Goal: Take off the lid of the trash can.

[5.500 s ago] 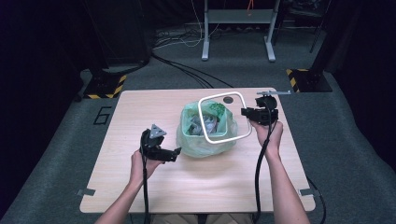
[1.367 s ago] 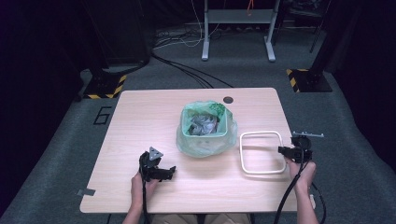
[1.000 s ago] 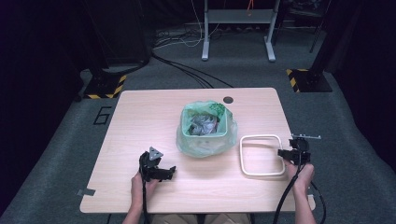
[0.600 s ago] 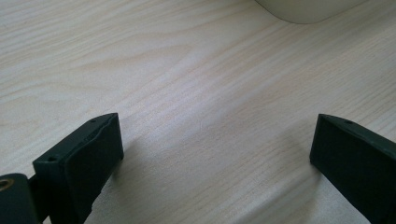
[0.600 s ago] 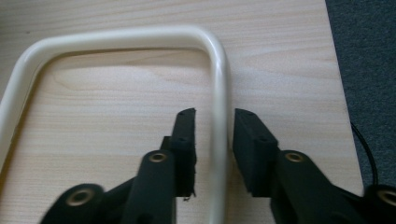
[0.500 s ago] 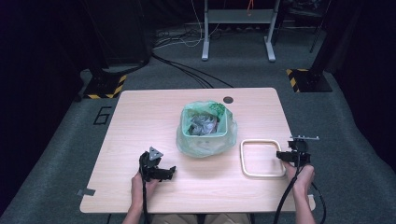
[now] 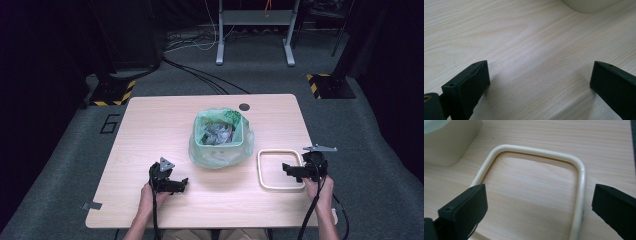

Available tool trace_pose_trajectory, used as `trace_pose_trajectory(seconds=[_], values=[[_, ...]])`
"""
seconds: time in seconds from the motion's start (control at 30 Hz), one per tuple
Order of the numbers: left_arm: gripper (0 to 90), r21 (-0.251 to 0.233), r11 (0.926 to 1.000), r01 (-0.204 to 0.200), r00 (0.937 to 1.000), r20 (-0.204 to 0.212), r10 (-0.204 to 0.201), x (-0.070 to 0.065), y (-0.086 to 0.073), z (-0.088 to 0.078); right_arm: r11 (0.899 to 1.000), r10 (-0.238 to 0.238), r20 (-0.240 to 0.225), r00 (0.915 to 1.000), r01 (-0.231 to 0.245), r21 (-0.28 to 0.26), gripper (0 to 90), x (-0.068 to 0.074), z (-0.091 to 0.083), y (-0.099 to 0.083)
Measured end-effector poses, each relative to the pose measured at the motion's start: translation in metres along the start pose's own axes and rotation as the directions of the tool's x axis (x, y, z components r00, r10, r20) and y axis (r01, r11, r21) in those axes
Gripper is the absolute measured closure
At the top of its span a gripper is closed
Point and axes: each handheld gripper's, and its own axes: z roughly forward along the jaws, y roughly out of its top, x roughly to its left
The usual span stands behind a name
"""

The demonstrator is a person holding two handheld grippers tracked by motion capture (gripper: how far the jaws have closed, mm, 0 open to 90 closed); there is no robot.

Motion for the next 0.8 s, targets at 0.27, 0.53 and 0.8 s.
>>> trace_pose_trajectory(seconds=[0.27,0.53,0.8], values=[[3.1,0.053,0.9985,-0.015,0.9998,0.012,0.015,0.000,0.005,-0.003,0.993,-0.045,-0.020,0.9988,0.047,0.107,0.0,0.021,0.007,0.007],[3.2,0.028,0.9992,-0.028,0.9991,0.032,0.027,0.001,0.015,-0.014,0.978,-0.193,-0.075,0.9784,0.198,0.067,0.0,0.043,0.000,0.012],[3.0,0.004,0.9988,-0.049,0.9978,0.044,0.049,0.001,0.030,-0.025,0.970,-0.237,-0.076,0.9684,0.240,0.030,0.6,0.055,-0.006,0.018]])
